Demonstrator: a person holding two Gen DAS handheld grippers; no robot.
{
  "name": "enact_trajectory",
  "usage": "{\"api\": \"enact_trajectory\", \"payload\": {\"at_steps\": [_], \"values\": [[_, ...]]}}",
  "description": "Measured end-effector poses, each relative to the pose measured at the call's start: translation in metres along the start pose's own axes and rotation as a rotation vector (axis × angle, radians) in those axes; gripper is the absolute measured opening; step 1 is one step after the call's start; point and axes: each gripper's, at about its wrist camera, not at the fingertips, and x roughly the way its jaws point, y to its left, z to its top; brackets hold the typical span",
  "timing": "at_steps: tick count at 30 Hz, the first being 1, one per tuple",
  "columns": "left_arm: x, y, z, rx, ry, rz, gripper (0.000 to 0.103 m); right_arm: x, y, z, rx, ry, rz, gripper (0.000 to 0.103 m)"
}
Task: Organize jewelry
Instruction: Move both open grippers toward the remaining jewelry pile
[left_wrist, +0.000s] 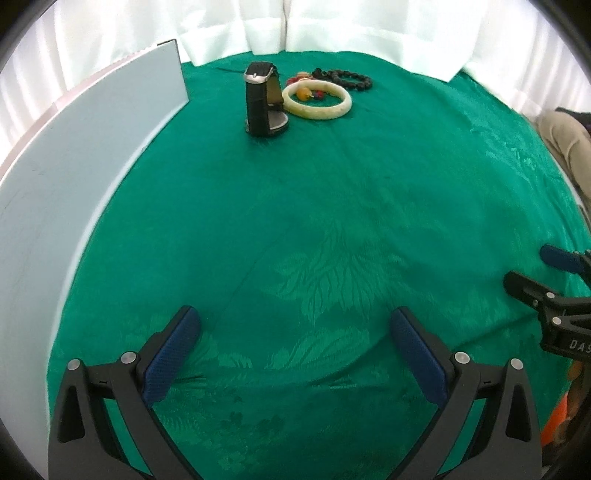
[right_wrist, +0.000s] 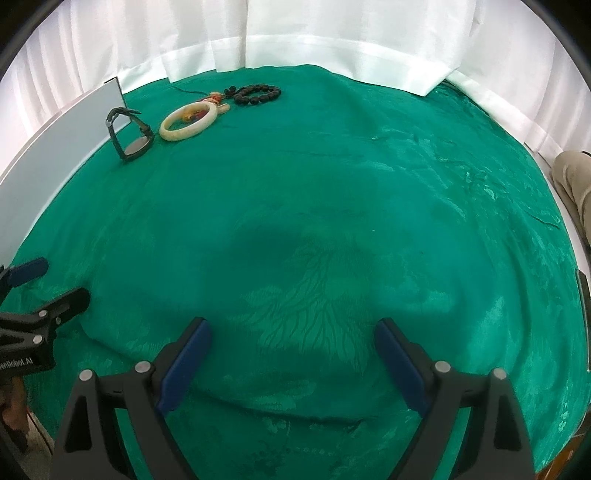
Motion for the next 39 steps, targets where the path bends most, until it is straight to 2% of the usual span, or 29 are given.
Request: {"api": "enact_trajectory", "payload": {"at_steps": [7,10,16,22,28,32,35,39], "values": [[0.001,-0.001,0.000,0.008,-0.005,-0.011,0.102,0.001,-0.001,0.002,-0.012,0.019,0.014,0.093],[-0.004,0.001,-0.001,0.001,-0.008,-0.040,0.102,-0.001,-0.003,0.001,0.013,0.021,0.015,0.093],[-0.030,0.004,0.001,-0.031,-0.073,-0.112,0.102,-0.018,-0.009,-0.002,0.045,-0.027,0.027,0.093],[-0.030,0.007,0.000,-0.052,-0.079,-0.112,0.102,-0.034,-0.013,0.000,0.068,-0.082,0.050,0.093],[-0.025,0.019,0.006,-0.087,-0.070,-0.121,0.102,-0.028,-0.017,-0.004,0.101,-0.068,0.084,0.093],[-0.026,0.028,0.031,-0.096,-0.117,-0.110,0.102,-0.027,-0.016,-0.006,0.105,-0.065,0.100,0.093],[-0.022,0.035,0.062,-0.097,-0.170,-0.095,0.102,-0.028,-0.016,-0.008,0.103,-0.064,0.107,0.093],[0.001,0.035,0.106,-0.054,-0.196,-0.111,0.102,-0.028,-0.016,-0.009,0.108,-0.065,0.120,0.093]]}}
